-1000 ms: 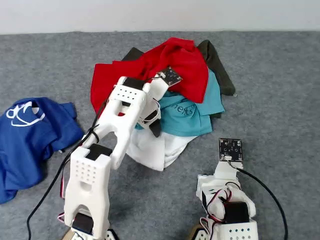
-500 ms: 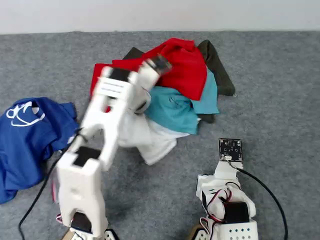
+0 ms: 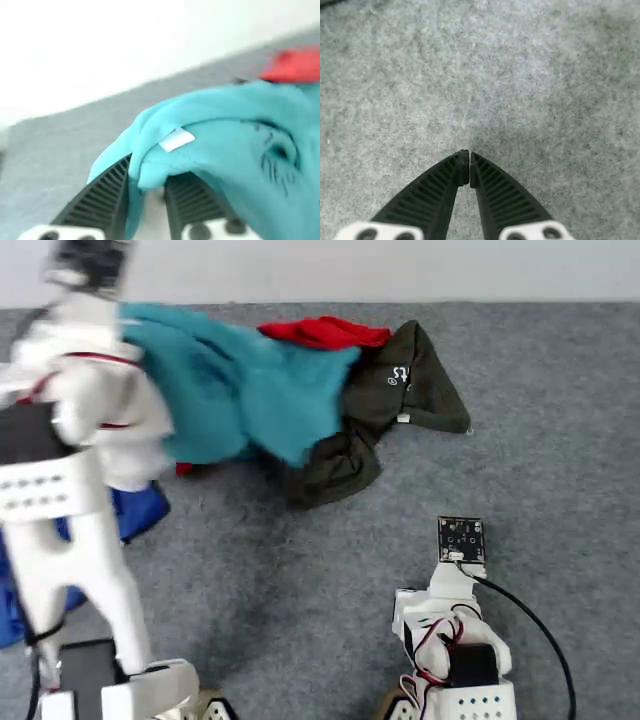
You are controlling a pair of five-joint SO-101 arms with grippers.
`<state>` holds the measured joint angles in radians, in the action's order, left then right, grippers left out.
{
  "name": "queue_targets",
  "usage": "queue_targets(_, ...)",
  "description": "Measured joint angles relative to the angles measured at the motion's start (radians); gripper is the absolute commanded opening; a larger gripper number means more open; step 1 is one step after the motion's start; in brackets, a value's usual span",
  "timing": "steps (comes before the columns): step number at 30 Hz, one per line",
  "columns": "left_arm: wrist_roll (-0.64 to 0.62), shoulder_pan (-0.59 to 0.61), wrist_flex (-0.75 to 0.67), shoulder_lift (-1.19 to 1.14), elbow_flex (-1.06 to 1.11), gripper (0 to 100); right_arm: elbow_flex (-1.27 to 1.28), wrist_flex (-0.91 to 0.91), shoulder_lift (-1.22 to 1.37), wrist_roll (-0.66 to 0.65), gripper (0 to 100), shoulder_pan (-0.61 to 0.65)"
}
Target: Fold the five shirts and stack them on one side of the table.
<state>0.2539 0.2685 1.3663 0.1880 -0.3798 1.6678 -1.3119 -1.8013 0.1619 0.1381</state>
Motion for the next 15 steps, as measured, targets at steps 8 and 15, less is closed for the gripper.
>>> queue_targets(8,0.000,0.358,-0.193,0.011,0.000,1,0.000,0.000,0.000,0.000,0.9,0.000)
queue_targets(15,0.000,0.588,-0.330,0.005,0.054,1,0.000,0.000,0.000,0.000,0.9,0.000)
